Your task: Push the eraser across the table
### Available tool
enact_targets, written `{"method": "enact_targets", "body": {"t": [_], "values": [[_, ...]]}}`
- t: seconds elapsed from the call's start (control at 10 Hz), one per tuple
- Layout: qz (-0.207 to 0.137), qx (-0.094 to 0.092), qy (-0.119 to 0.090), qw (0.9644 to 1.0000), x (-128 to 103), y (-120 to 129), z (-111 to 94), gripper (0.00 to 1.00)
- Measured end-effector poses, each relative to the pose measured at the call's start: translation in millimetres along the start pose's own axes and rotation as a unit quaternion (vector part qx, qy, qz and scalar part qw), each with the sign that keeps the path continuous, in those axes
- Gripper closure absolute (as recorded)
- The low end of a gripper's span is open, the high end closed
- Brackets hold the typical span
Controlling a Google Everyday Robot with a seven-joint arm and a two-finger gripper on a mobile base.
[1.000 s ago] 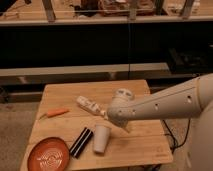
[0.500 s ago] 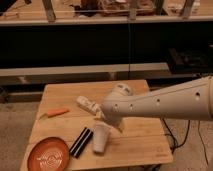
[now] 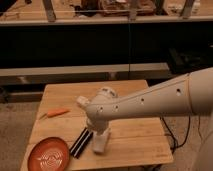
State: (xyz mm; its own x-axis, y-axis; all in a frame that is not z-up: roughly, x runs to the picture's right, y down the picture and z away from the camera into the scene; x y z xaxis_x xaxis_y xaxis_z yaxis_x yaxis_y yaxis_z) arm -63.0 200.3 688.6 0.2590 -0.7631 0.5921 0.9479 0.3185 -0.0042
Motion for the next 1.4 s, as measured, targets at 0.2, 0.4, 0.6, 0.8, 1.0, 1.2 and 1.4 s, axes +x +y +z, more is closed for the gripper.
{"method": "enact_targets", "body": {"t": [0.2, 0.4, 0.6, 0.8, 1.0, 1.2, 1.4], "values": [[-0.017, -0.003, -0.014, 0.9998, -17, -6, 14, 0.82], [-0.022, -0.021, -0.021, 0.9993, -29, -3, 42, 0.82], [-0.019, -0.036, -0.028, 0.9987, -31, 0, 65, 0.82], [-0.021, -0.054, -0.029, 0.9979, -33, -3, 80, 0.82], [-0.016, -0.058, -0.029, 0.9978, -24, 0, 89, 0.82], [-0.009, -0.063, -0.033, 0.9974, -16, 7, 97, 0.82], [0.006, -0.068, -0.039, 0.9969, -14, 10, 104, 0.82]]}}
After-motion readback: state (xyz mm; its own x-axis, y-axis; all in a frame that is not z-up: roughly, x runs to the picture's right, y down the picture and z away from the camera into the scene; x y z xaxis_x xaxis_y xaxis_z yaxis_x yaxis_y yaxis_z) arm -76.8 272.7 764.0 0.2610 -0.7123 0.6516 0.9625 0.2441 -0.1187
